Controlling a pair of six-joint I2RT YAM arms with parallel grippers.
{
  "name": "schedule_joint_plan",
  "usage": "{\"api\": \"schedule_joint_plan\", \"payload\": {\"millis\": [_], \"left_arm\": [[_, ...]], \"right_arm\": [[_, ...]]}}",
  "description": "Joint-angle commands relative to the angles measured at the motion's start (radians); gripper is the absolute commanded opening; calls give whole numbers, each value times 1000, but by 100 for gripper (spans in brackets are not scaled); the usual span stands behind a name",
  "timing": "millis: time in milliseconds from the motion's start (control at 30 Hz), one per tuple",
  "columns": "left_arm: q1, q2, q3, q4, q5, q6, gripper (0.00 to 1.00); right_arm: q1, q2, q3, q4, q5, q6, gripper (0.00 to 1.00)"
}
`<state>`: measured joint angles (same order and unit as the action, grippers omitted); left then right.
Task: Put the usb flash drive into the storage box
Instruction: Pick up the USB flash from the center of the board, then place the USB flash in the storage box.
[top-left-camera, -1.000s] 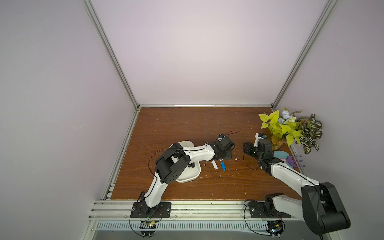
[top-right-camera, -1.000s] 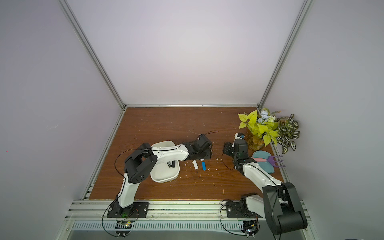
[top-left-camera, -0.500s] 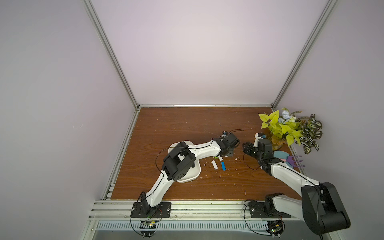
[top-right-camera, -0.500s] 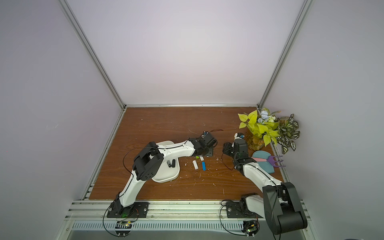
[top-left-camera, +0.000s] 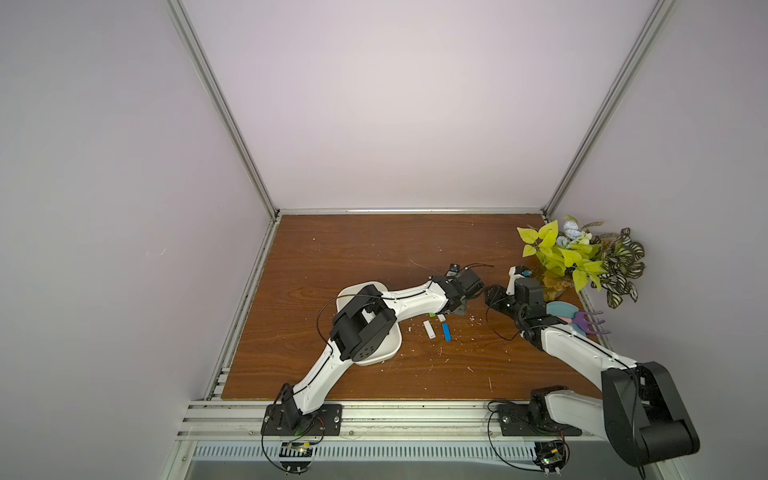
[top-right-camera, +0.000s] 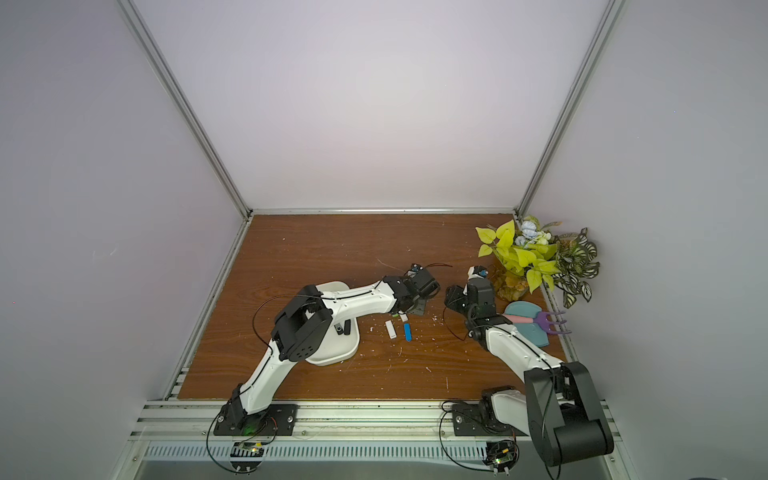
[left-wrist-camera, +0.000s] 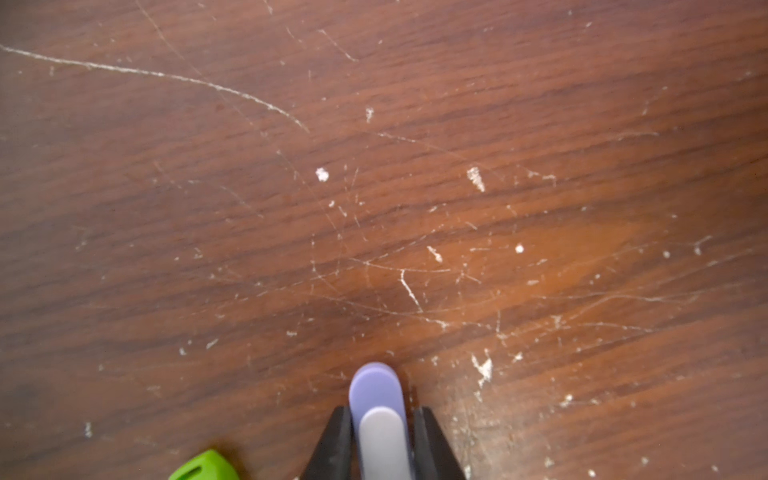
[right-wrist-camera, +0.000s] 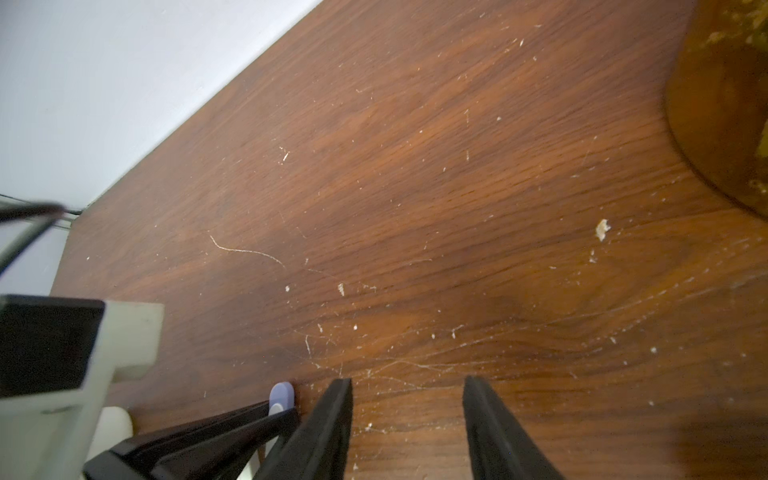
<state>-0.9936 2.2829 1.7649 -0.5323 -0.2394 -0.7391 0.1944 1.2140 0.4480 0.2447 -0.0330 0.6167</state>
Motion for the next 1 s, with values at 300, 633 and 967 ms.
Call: {"api": "schedule_joint_plan", "payload": {"millis": [300, 633, 967], "left_arm": [[-8, 9, 112, -81, 7, 126, 8], [9, -243, 59, -87, -134, 134, 5], [234, -819, -596, -81, -216, -12, 6]], "right_arm": [[3, 7, 3, 39, -18, 2, 49], [2, 16, 3, 40, -15, 2, 49], [2, 35, 8, 45, -24, 2, 49]]}}
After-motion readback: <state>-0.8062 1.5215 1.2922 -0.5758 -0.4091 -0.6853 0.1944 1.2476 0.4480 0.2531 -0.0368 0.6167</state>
